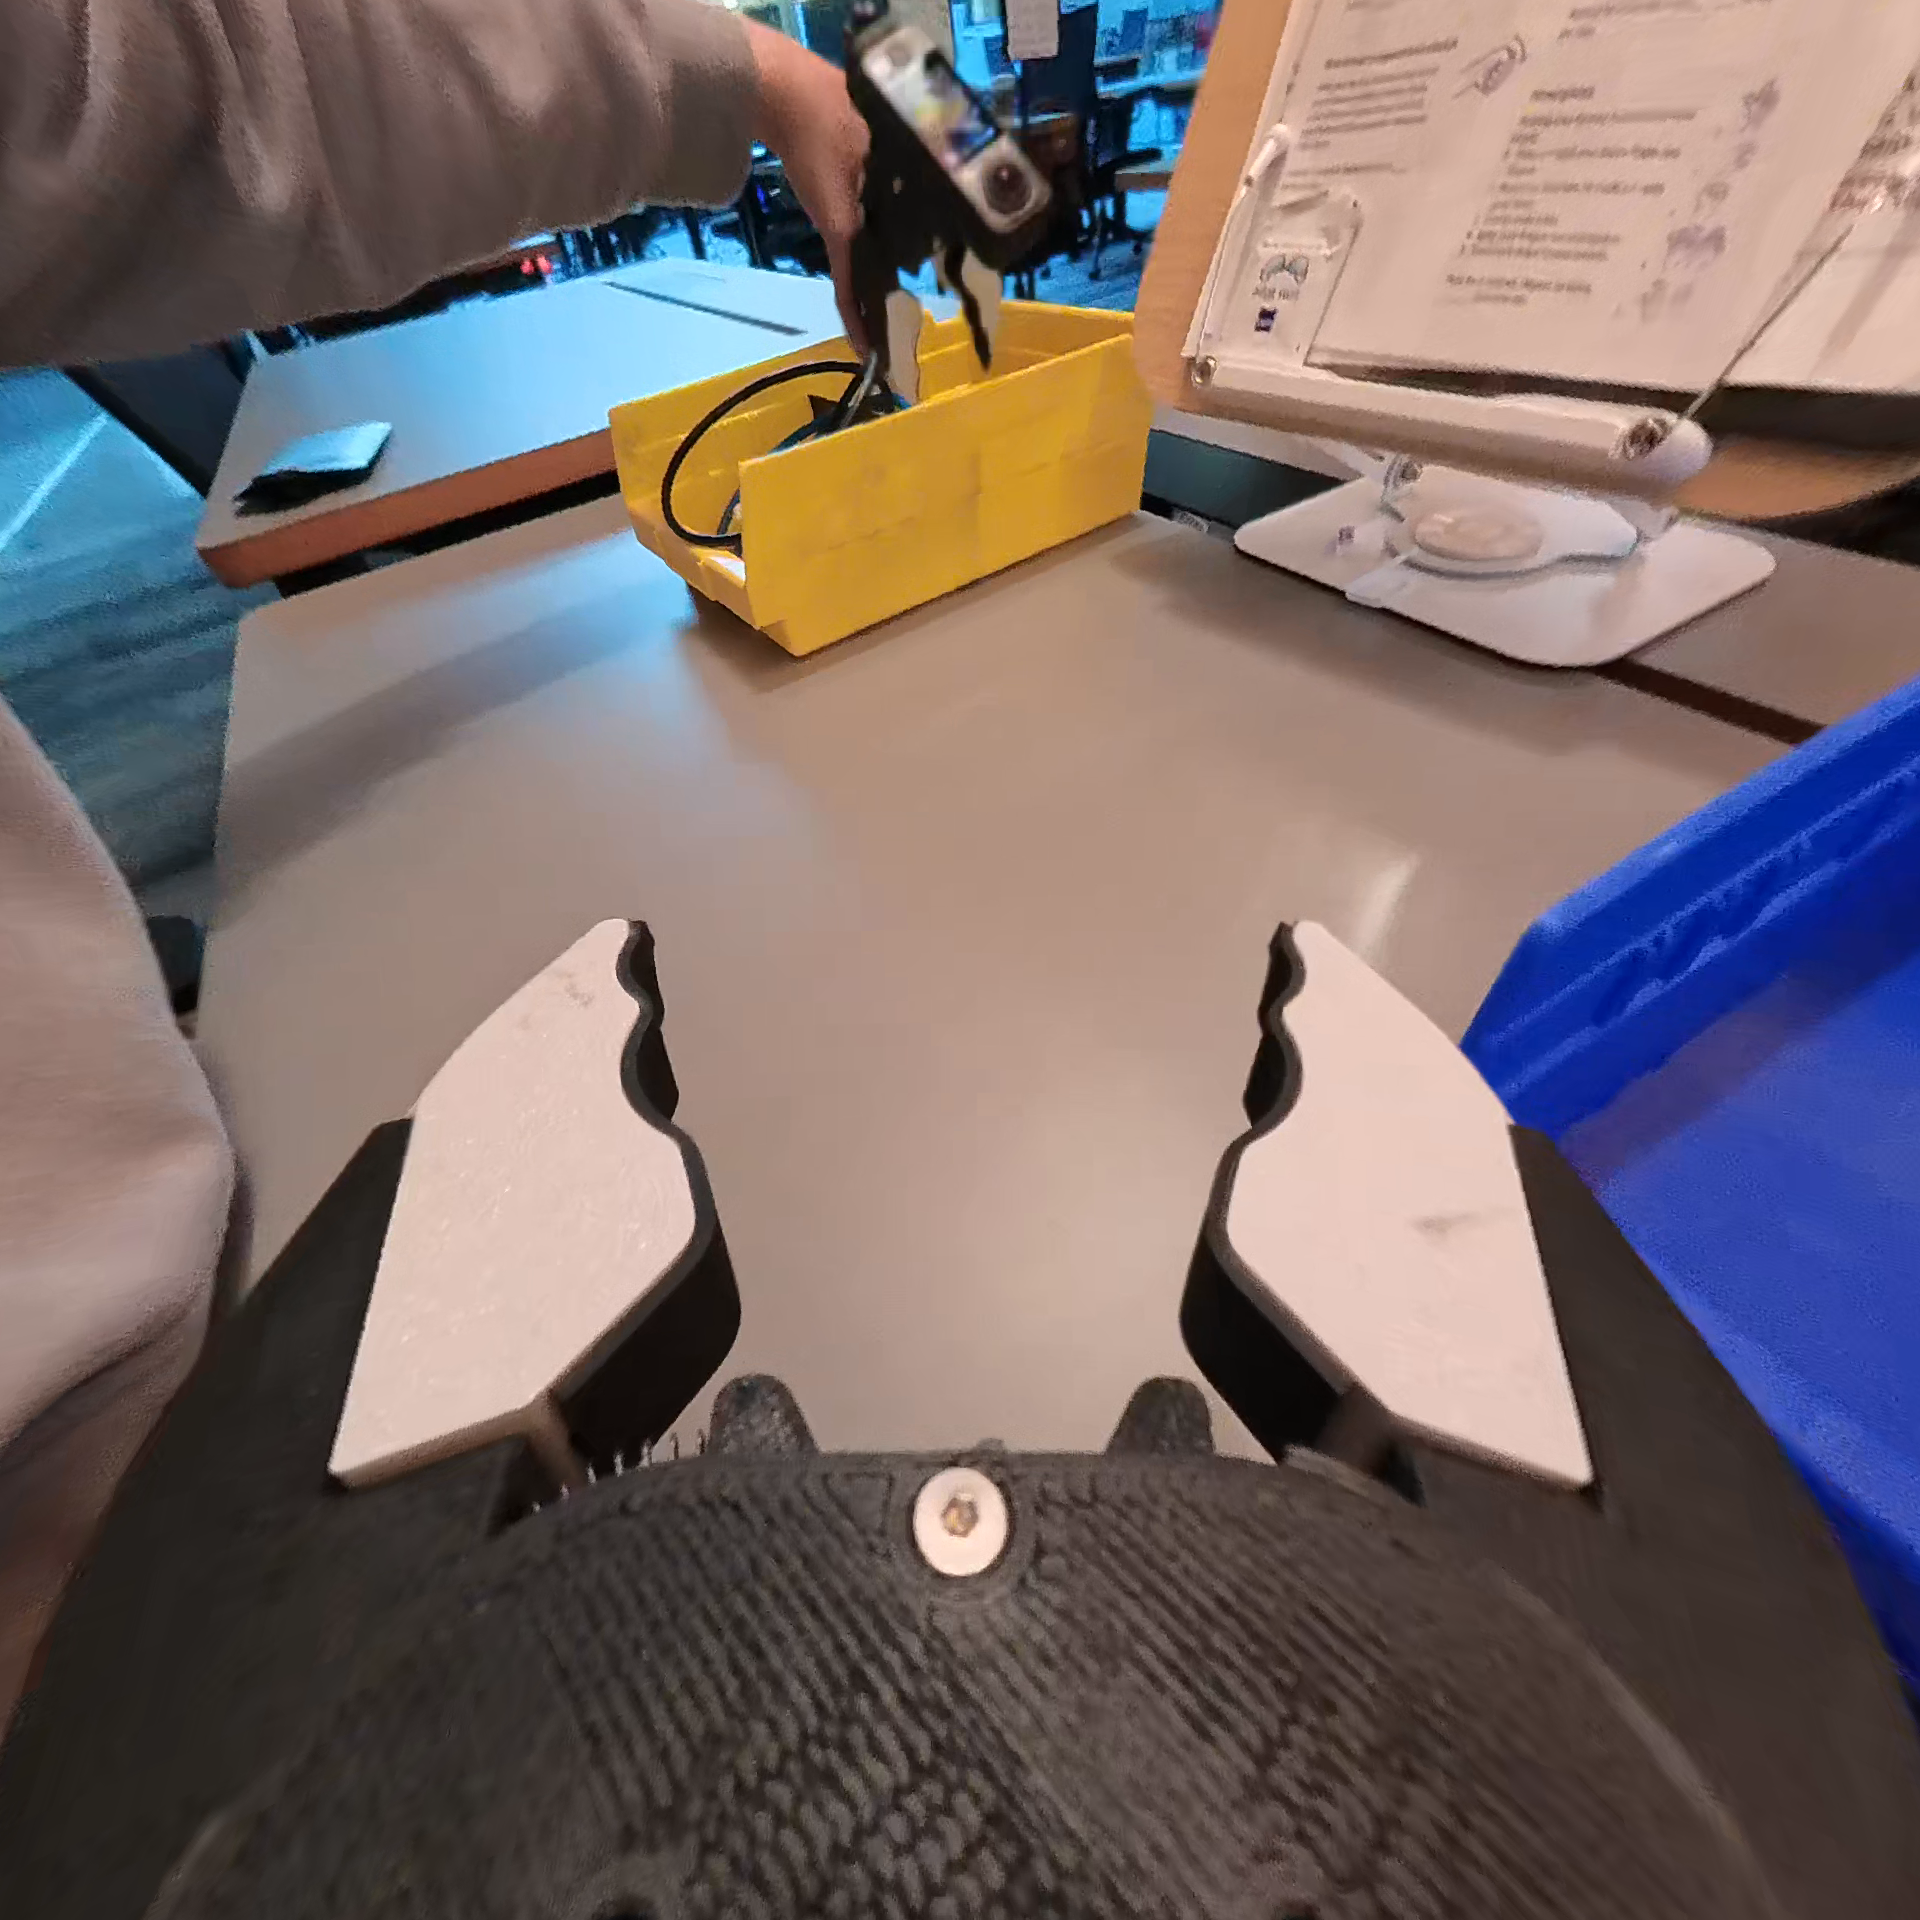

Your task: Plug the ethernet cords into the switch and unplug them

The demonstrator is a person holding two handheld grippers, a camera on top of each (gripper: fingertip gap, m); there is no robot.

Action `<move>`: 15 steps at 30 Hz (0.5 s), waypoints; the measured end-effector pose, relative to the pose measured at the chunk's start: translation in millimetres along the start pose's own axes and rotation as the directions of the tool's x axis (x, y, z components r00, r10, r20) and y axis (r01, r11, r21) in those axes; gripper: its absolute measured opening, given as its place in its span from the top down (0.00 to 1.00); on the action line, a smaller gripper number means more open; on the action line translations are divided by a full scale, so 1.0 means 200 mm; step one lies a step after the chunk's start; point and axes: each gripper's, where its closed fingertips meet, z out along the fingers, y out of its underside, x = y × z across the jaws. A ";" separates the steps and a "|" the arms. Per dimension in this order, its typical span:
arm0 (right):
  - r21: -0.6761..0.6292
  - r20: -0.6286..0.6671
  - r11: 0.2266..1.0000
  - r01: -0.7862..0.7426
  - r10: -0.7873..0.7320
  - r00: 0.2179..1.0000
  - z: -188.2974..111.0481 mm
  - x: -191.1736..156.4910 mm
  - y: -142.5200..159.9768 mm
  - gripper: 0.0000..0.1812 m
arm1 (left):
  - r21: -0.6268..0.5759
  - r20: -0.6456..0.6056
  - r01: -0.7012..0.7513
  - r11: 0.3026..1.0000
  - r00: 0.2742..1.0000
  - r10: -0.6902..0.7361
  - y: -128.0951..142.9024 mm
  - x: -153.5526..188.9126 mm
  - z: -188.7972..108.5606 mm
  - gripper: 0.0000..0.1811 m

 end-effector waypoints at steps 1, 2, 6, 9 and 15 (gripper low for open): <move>0.006 -0.007 1.000 -0.021 0.021 1.000 0.00 0.01 0.01 0.40 | -0.012 -0.021 -0.027 1.000 0.999 0.026 -0.01 0.02 0.03 0.61; 0.014 -0.010 0.999 -0.031 0.031 0.999 0.00 0.01 0.01 0.40 | -0.030 -0.033 -0.057 0.998 0.998 0.056 -0.01 0.03 0.06 0.61; 0.004 -0.001 1.000 -0.022 0.022 1.000 0.04 0.02 0.02 0.40 | -0.095 -0.002 -0.127 0.987 0.992 0.127 -0.01 0.01 0.18 0.62; -0.018 0.019 1.000 0.000 0.001 1.000 0.08 0.02 0.01 0.40 | -0.067 -0.112 -0.114 0.991 0.988 0.106 -0.05 0.08 0.23 0.66; -0.011 0.029 1.000 0.023 -0.023 0.999 0.12 -0.01 -0.03 0.42 | -0.027 -0.089 -0.093 0.995 0.992 0.090 -0.07 0.07 0.21 0.67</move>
